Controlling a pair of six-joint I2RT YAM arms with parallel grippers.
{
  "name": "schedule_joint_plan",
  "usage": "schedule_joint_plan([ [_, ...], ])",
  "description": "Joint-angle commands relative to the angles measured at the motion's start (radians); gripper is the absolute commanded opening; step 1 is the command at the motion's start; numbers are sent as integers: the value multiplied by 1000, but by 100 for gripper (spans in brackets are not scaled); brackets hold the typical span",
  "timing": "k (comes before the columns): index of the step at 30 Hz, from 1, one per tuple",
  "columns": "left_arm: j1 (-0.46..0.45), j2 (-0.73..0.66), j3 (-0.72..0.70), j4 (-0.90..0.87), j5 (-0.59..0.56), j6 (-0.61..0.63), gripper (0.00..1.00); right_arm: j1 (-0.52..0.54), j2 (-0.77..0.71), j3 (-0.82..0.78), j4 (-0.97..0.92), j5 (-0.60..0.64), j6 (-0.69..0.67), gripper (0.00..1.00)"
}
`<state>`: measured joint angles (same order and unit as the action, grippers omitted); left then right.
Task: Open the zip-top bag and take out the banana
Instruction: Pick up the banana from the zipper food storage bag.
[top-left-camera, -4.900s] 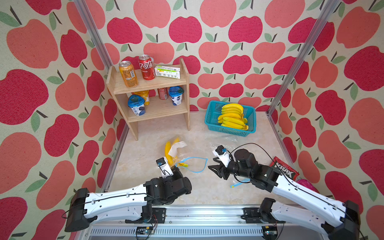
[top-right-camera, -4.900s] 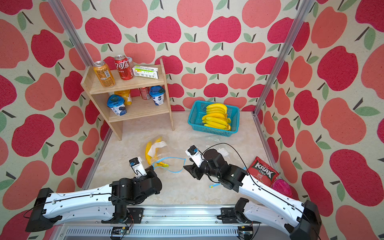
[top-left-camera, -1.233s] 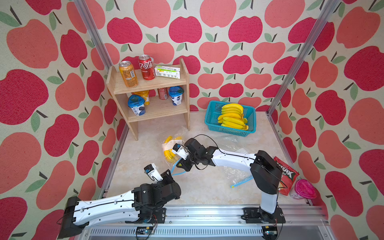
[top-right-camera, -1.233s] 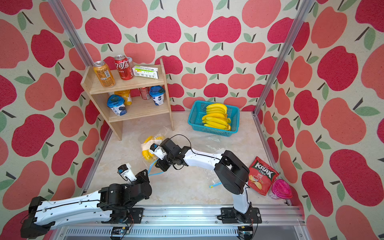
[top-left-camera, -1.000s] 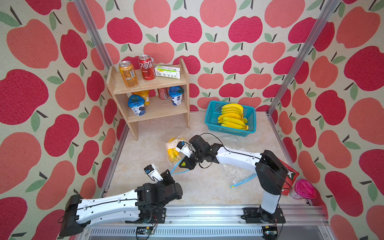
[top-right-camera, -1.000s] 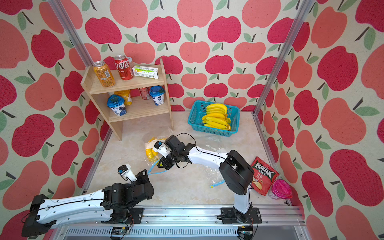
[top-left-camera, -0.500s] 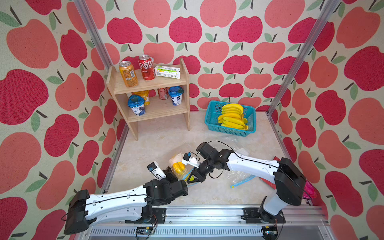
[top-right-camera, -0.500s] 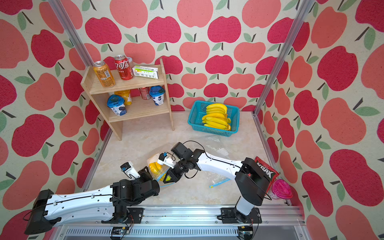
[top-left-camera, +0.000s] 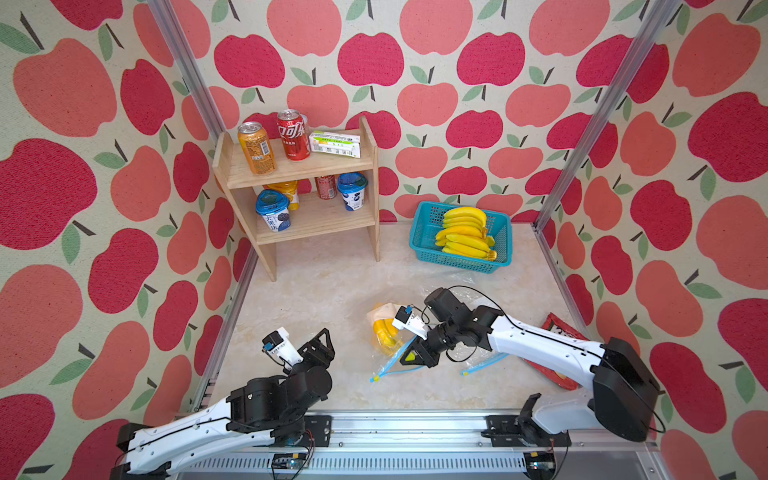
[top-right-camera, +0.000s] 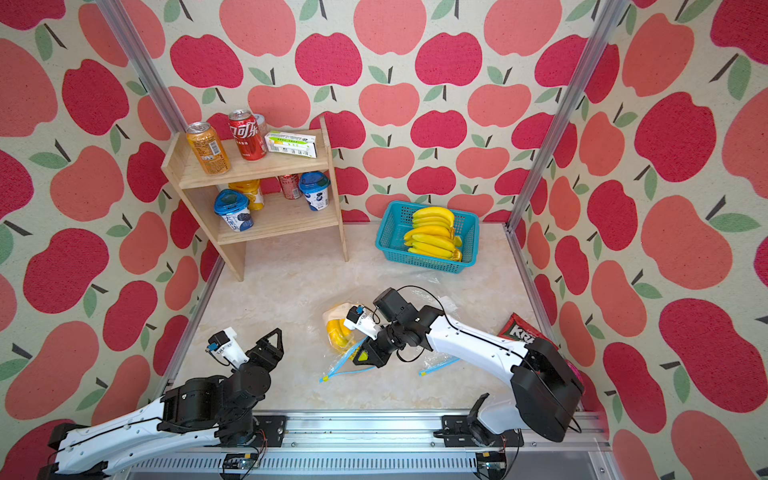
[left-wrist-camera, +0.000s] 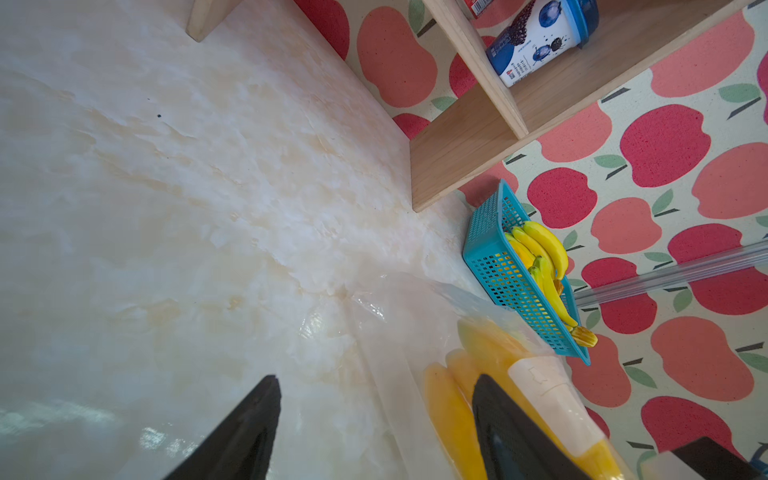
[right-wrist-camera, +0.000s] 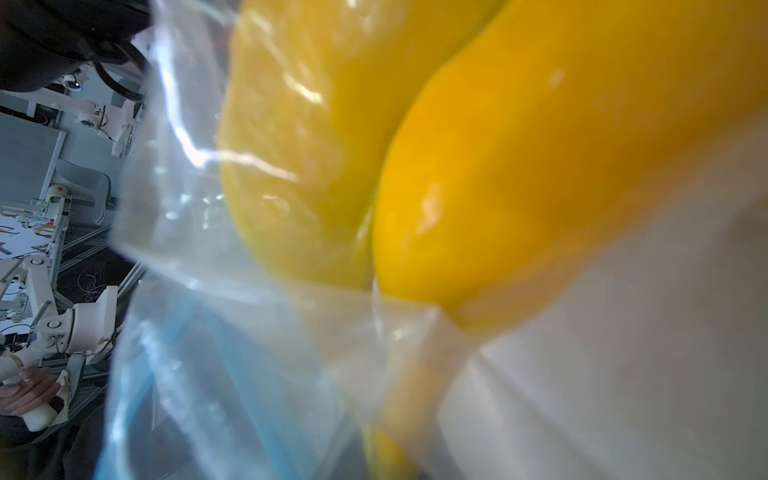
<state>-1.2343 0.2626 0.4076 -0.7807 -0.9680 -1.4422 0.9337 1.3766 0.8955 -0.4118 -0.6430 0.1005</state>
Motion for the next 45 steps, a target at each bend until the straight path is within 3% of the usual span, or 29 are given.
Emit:
schedule_joint_plan([
  [1,67,-24,-35,102,82,182,77,-22,-41,-32,44,-68,-46,12],
  [9,339,185,-63,488,436,480,84,-26,-50,-42,56,-124,-51,12],
  [15,590,334,-86,658,746,507,84,-43,-97,-57,47,-159,-58,12],
  [22,632,318,-93,746,786,617,85,-98,-172,-96,63,-238,-49,12],
  [25,660,346,-156,828,858,613,85,-105,-167,-90,77,-278,-39,12],
  [33,709,459,-180,954,868,621,87,-105,-144,-87,65,-314,-42,12],
  [40,735,345,-220,973,852,621,88,-105,-132,-87,86,-317,-33,11],
  [45,738,344,-258,1035,867,610,87,-105,-102,-68,76,-349,-34,11],
])
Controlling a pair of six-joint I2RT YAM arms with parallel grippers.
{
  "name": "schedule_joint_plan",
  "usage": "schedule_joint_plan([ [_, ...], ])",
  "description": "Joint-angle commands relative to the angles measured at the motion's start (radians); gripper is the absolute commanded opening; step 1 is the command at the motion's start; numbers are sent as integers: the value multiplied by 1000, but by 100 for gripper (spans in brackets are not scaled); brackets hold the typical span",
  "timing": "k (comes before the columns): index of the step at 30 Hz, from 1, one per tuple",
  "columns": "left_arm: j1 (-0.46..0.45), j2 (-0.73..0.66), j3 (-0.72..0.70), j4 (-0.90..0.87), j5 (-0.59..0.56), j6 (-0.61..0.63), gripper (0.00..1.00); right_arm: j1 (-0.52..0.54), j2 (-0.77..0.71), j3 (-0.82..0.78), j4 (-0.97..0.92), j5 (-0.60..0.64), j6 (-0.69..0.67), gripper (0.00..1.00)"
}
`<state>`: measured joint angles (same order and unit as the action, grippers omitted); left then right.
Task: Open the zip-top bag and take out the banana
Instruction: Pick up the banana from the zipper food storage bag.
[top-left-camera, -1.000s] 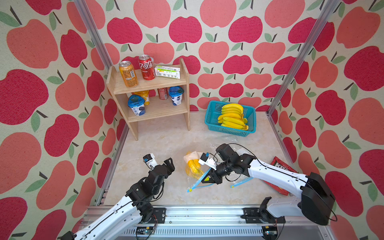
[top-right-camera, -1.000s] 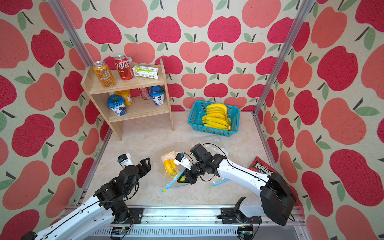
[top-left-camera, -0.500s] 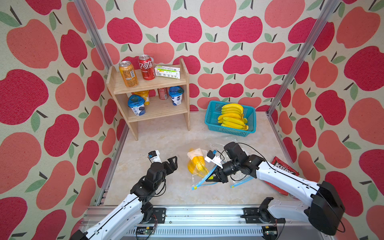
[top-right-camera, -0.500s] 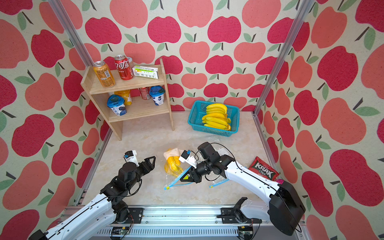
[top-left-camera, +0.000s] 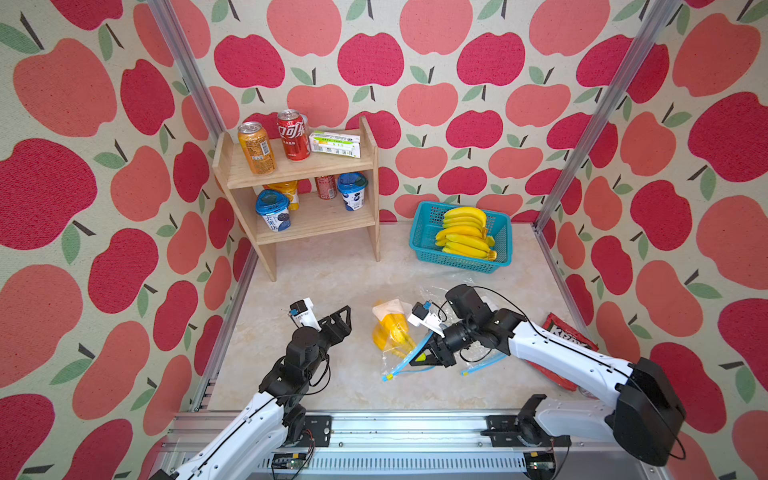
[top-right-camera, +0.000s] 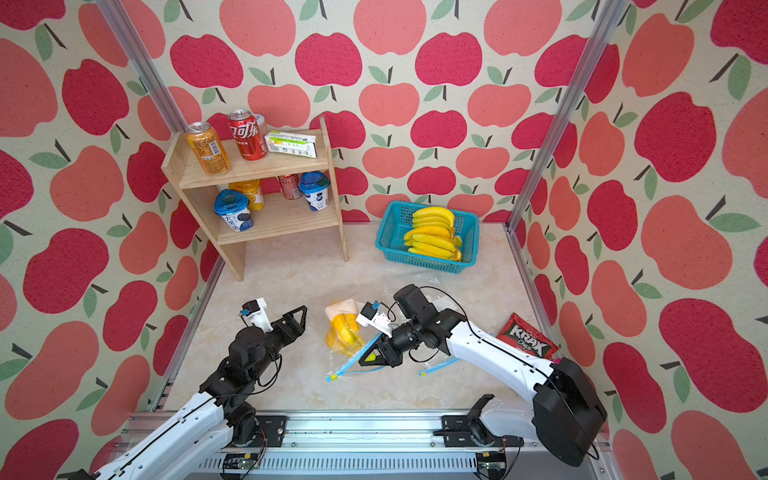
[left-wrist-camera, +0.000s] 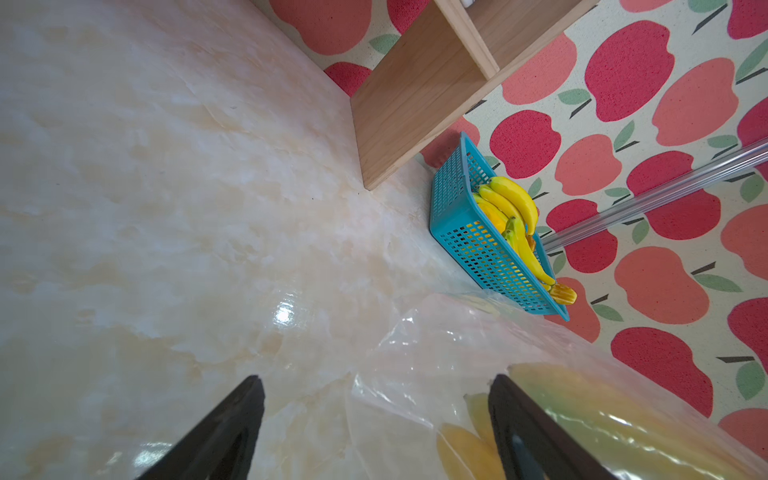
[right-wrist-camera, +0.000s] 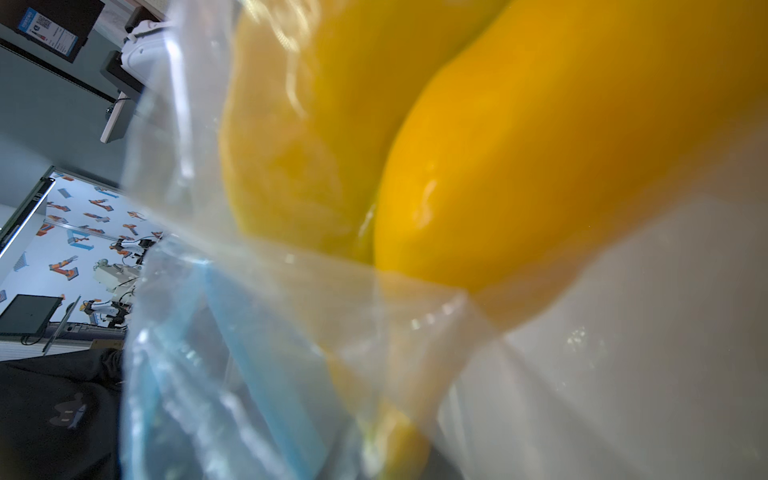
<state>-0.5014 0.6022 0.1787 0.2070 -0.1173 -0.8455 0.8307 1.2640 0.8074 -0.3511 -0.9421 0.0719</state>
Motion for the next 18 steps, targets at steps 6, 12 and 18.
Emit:
schedule_joint_plan([
  [6,4,63,-14,59,39,24,87,-3,-54,-9,59,-20,0,10],
  [12,8,56,-34,131,48,29,84,-4,-36,-15,62,-68,16,10],
  [18,10,81,-30,186,76,25,48,-4,-22,-23,116,-93,43,10],
])
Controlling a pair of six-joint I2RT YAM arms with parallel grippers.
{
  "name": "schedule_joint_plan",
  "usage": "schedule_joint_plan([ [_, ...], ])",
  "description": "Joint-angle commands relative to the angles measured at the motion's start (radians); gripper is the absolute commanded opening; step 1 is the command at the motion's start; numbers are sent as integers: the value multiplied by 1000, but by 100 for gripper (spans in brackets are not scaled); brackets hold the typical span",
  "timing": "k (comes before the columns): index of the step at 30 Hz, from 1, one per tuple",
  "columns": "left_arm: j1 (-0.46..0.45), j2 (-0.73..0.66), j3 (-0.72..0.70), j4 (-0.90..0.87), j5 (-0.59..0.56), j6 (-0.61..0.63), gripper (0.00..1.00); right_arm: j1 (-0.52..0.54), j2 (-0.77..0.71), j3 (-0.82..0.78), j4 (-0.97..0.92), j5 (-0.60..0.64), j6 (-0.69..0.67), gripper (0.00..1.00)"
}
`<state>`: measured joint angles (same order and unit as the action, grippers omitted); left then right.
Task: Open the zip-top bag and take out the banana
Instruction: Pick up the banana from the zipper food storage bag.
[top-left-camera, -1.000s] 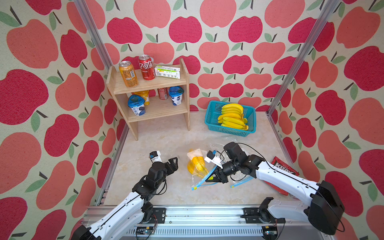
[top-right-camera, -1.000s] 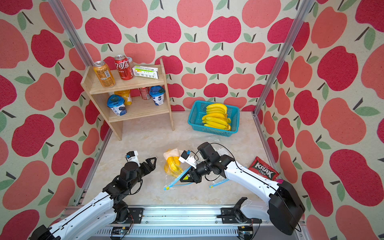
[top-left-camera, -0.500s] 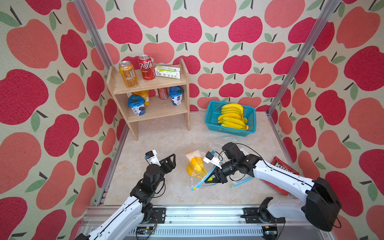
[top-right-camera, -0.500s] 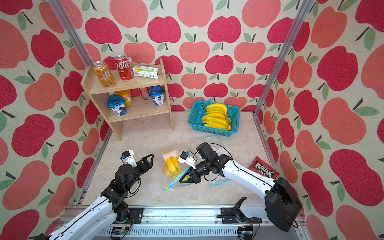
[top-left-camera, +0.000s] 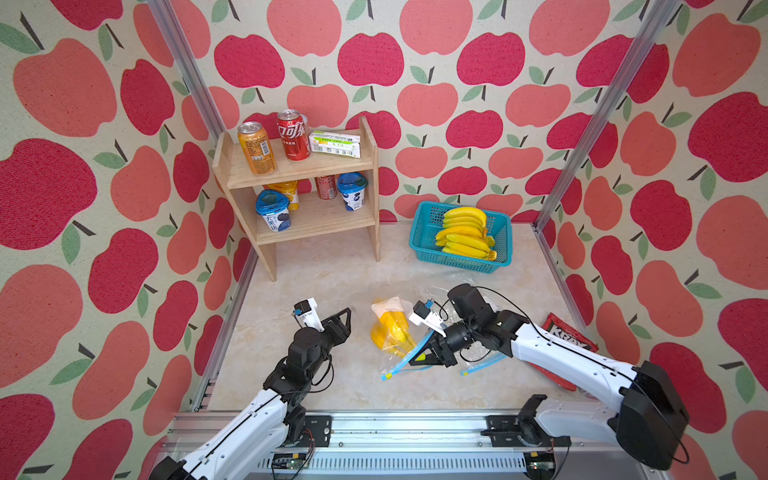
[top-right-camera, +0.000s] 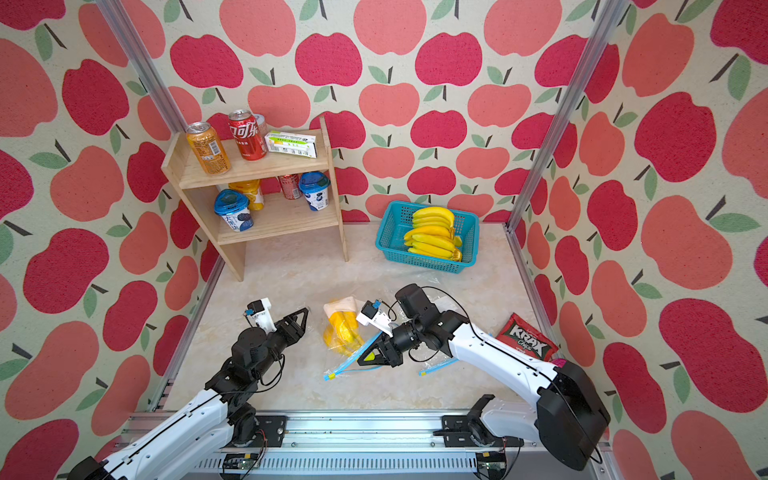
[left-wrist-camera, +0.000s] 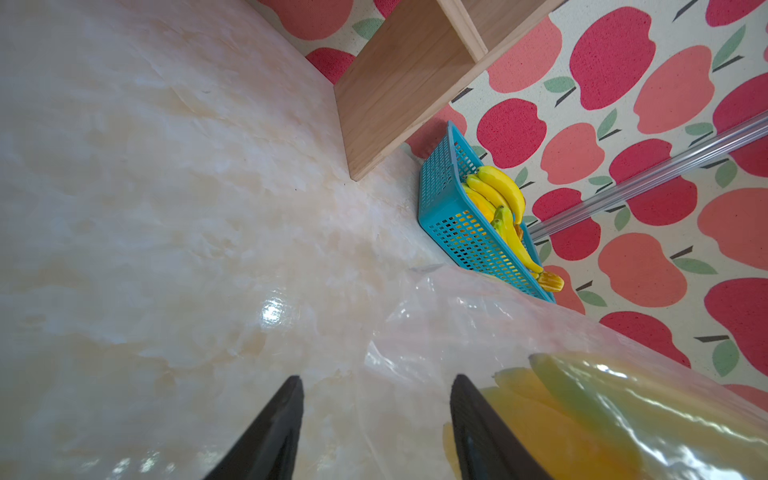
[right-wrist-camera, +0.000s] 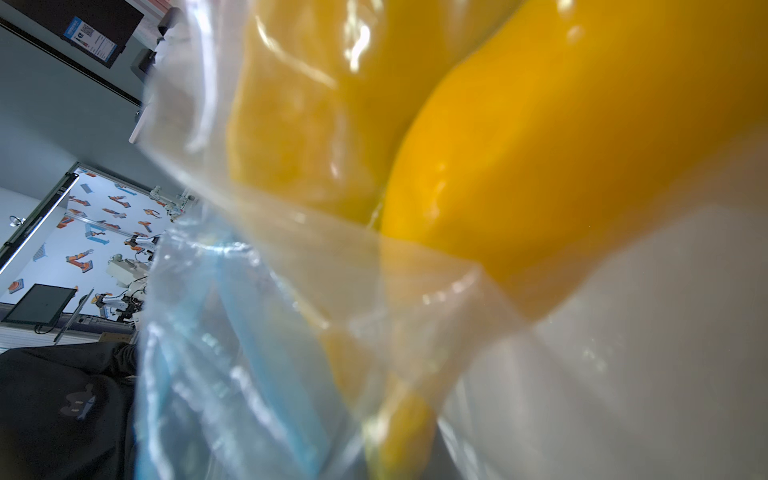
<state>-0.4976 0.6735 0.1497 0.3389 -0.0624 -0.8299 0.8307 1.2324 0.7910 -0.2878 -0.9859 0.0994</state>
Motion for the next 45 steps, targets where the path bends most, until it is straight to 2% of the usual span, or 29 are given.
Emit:
schedule_joint_plan([
  [1,5,13,-3,71,24,8,39,-4,11,-7,50,-46,13,10],
  [5,8,27,5,104,47,21,4,-3,1,-13,60,-43,15,10],
  [6,7,32,5,113,48,21,0,-4,-2,-16,70,-42,20,10],
  [17,30,43,-20,106,-12,-14,0,-4,-8,-25,73,-39,24,10],
  [18,43,30,-20,90,2,-19,25,-4,-11,-26,72,-39,22,10],
  [19,57,14,-22,82,21,-28,65,-4,-14,-24,69,-37,21,10],
  [20,68,-2,-29,88,45,-29,80,-4,-16,-25,67,-34,19,10],
  [22,101,-39,-39,96,104,-32,91,-7,-20,-23,60,-27,13,10],
  [25,132,-104,-51,69,124,-66,96,-16,-25,-23,60,-27,10,10],
  [30,161,-179,-74,13,142,-126,98,-22,-23,-22,86,-43,25,10],
  [37,159,-111,-76,89,164,-197,94,10,23,14,117,-71,55,10],
  [45,157,-36,-36,128,188,-260,94,71,39,47,185,18,42,8],
])
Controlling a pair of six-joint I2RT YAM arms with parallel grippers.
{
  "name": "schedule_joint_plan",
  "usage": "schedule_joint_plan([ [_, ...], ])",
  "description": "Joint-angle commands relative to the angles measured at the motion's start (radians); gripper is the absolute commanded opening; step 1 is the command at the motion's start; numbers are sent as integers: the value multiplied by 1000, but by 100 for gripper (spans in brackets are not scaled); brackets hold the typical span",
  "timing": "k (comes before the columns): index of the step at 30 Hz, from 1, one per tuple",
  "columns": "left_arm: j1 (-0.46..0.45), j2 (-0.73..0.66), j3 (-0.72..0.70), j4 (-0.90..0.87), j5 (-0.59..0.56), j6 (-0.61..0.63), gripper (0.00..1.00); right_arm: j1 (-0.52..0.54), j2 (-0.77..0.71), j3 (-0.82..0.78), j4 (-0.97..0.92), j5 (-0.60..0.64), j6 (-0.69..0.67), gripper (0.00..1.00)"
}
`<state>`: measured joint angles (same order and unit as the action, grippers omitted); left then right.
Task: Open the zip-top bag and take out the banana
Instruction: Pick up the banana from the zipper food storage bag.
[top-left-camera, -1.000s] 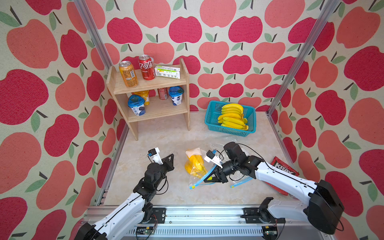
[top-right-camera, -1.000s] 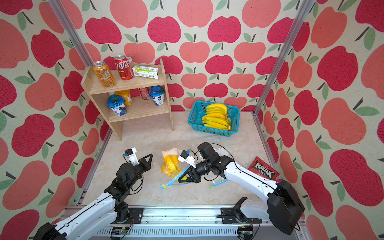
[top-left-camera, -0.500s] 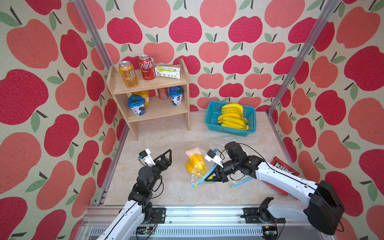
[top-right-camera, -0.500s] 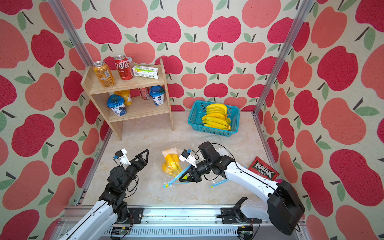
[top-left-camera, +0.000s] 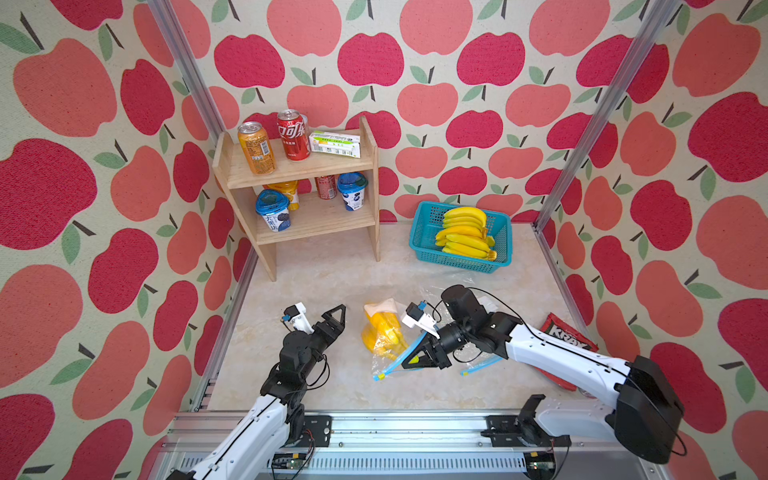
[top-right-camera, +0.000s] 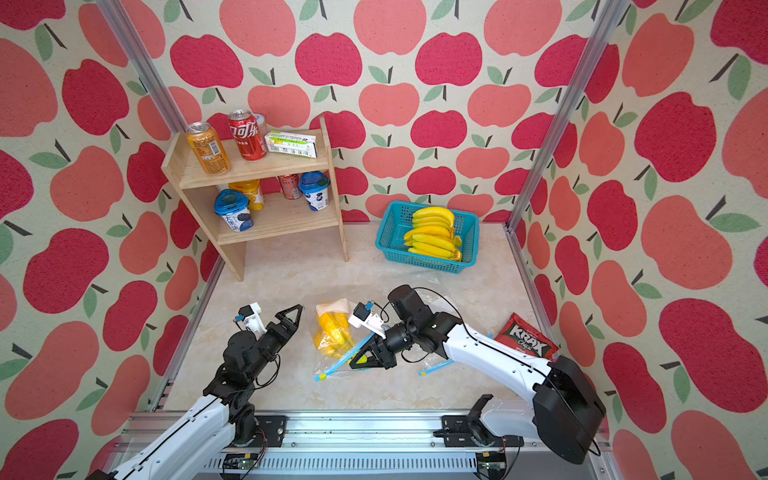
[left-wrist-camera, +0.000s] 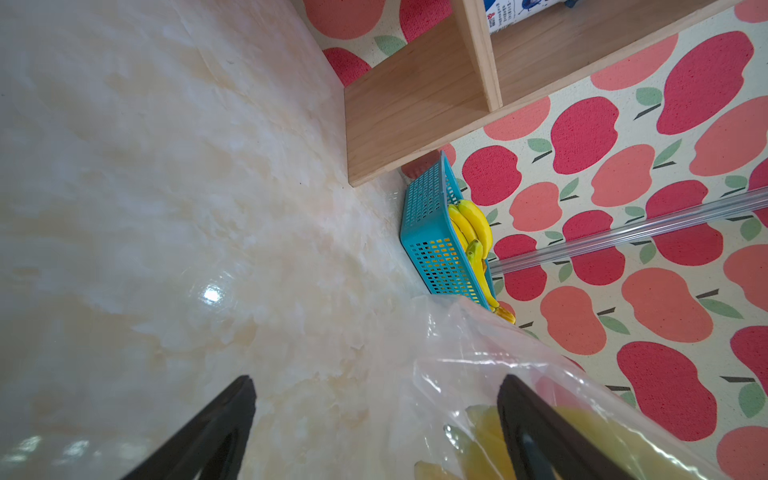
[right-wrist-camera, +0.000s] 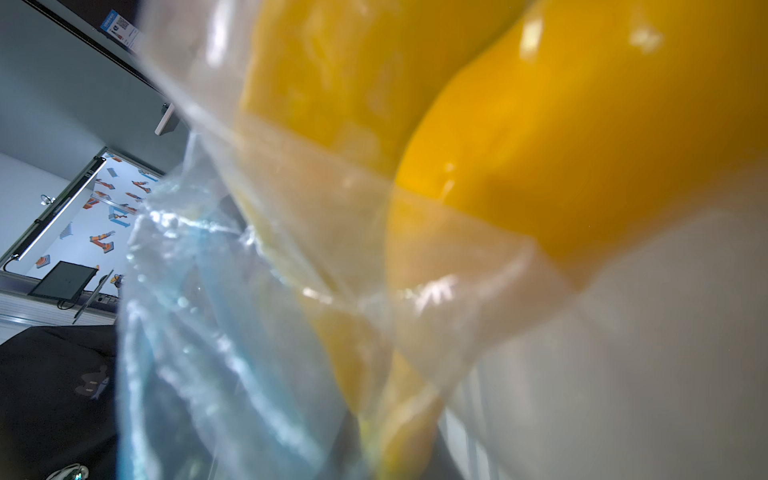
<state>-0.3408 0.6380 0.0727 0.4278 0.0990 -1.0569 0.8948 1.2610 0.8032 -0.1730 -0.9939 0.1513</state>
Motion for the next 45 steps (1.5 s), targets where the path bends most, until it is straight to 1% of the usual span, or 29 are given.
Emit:
schedule_joint_plan([
  [1,0,-8,46,25,28,-39,94,11,18,35,89,32,-10,8],
  [5,1,-61,40,-2,21,-75,94,27,84,40,130,38,-18,8],
  [8,0,-130,33,-49,12,-96,94,28,128,36,147,32,-13,7],
  [12,0,-193,14,-95,-6,-115,93,37,142,25,252,14,19,7],
  [15,0,-209,-2,-101,-18,-127,85,55,150,37,273,8,26,7],
  [18,0,-204,-5,-99,-18,-128,83,72,150,29,336,9,57,7],
  [20,0,-199,-7,-103,-20,-130,86,84,156,32,365,9,71,7],
  [22,0,-204,-8,-110,-25,-132,93,95,158,38,367,8,71,7],
  [26,0,-239,-12,-115,-32,-137,95,101,158,37,371,6,78,7],
  [29,0,-260,-8,-119,-36,-140,94,103,170,29,412,5,102,7],
  [30,-1,-264,-9,-118,-37,-140,88,105,178,29,432,3,113,7],
  [31,-1,-265,-9,-115,-39,-144,80,108,185,30,450,3,122,7],
  [32,-2,-265,-13,-107,-43,-149,67,113,195,34,466,3,131,7],
  [33,-4,-266,-17,-101,-49,-153,52,118,207,38,477,1,137,7],
  [35,-6,-271,-19,-96,-57,-153,30,128,227,47,480,0,144,7],
  [39,-6,-310,-15,-152,-79,-143,0,130,232,42,442,11,135,7],
  [43,-5,-394,-17,-265,-129,-117,0,130,185,35,305,32,80,7],
  [45,-5,-432,-30,-295,-145,-116,0,128,150,14,298,36,77,7],
])
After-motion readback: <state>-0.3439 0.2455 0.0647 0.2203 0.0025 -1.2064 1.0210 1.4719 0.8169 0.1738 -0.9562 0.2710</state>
